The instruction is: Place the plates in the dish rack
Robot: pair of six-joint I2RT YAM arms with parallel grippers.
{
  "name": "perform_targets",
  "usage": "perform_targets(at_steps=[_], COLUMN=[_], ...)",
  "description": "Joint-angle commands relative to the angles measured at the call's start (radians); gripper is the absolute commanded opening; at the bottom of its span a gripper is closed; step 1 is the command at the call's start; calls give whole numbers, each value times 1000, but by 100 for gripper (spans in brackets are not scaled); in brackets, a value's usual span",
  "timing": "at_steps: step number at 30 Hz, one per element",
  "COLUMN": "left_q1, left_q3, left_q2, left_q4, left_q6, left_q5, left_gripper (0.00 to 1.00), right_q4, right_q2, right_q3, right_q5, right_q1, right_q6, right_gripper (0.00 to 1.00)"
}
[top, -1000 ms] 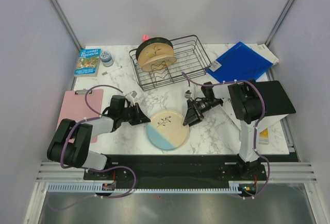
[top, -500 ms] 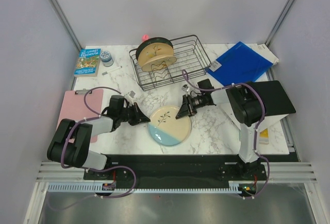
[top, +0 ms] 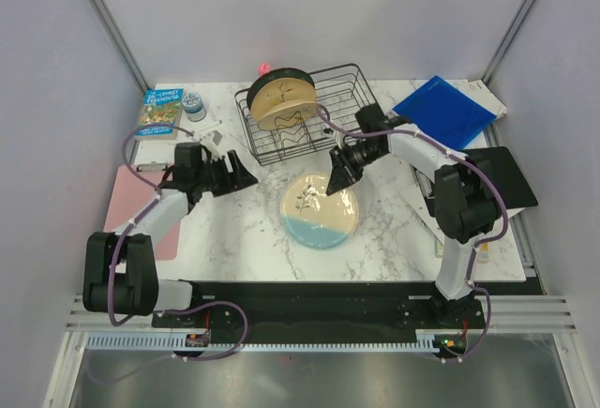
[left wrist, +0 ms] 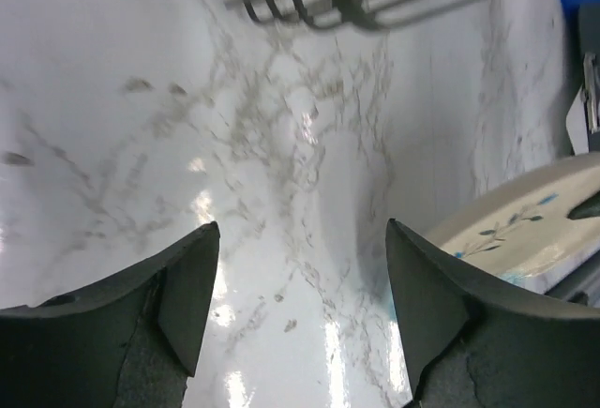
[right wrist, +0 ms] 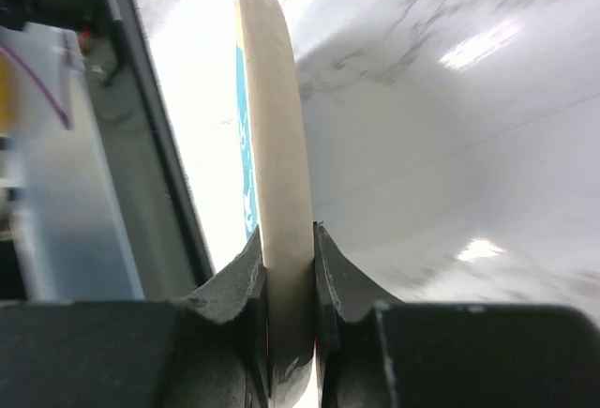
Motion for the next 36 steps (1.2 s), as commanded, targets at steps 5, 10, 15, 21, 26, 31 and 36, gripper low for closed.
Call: perform_targets(at_steps=[5,10,15,21,26,31,36], left_q1=[196,284,304,310,308,308,316], left_q3=[26,-14,0,-12,-38,-69,-71], left_q2=[-183,-202,-184,-177,-182,-181,-168], left_q4=[-58,-23,-26,22,32,52,65], left_q6=[173,115,138,123,112,94,89], left_q5=[-34,-5,-24,-35,-18,-11,-8], left_gripper=[86,100,100,100,100,100,100], right_q4=[-436,-318,-51,69,135,142,141], right_q2=[-72,-24,-94,-96,-66,-36,-6], right_q3=[678,916,813,733,738,742,747], right_q5=[184,311,408,434,448,448,442], right_q1=[11,68,123,135,138,141,146], right_q6=[-452,-613,-790,-909,-943,-973,-1006], right_gripper=[0,0,0,0,0,0,0])
